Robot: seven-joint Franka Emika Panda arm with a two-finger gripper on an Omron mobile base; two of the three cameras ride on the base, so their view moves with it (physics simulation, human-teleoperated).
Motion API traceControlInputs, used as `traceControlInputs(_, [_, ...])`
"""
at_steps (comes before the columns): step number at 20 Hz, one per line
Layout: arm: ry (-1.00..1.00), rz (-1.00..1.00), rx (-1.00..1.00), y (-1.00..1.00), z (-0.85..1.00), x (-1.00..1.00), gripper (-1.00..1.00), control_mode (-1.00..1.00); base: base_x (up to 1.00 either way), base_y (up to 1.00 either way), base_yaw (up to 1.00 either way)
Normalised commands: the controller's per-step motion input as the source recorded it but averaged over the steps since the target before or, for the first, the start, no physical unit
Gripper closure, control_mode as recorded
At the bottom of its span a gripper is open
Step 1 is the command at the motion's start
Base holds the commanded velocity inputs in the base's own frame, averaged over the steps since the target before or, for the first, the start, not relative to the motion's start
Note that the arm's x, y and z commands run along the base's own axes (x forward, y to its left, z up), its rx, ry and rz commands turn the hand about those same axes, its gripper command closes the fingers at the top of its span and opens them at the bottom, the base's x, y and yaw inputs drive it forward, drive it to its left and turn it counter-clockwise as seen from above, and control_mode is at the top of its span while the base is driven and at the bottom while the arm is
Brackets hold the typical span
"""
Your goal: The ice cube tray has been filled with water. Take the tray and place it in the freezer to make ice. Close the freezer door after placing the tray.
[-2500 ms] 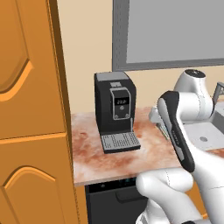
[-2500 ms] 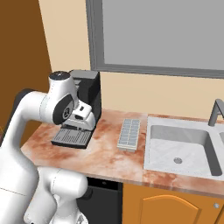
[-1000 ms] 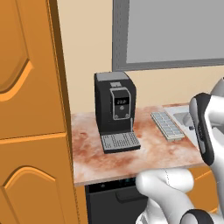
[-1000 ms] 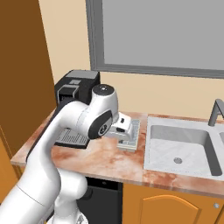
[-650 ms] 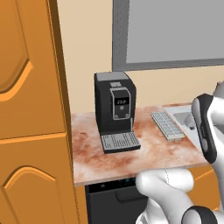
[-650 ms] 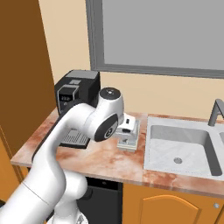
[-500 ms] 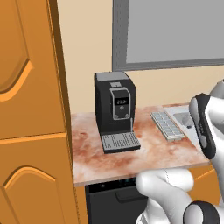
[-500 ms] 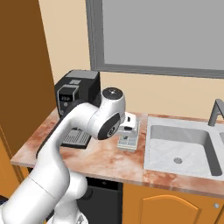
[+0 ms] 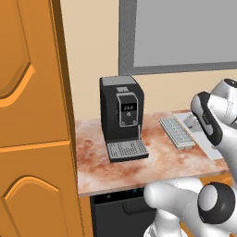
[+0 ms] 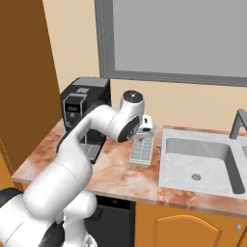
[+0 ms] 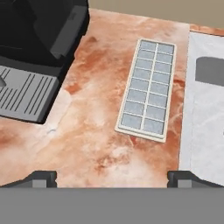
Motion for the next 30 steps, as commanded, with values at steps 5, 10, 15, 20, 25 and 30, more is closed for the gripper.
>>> traceControlInputs(5, [0.0,0.16,0.0,-0.07,-0.1,0.51,-1.0,-1.0,0.0,0.0,0.0])
traceControlInputs(10, [0.0,0.11,0.0,-0.04,-0.16,0.44,-1.0,-1.0,0.0,0.0,0.0])
traceControlInputs(15, [0.0,0.03,0.0,0.0,-0.16,0.58,-1.0,-1.0,0.0,0.0,0.0])
traceControlInputs(20, [0.0,-0.01,0.0,0.0,-0.19,0.52,-1.0,-1.0,0.0,0.0,0.0])
traceControlInputs(25, [0.0,-0.08,0.0,0.0,-0.21,0.49,-1.0,-1.0,0.0,0.0,0.0])
traceControlInputs(30, [0.0,-0.06,0.01,0.0,-0.14,0.41,-1.0,-1.0,0.0,0.0,0.0])
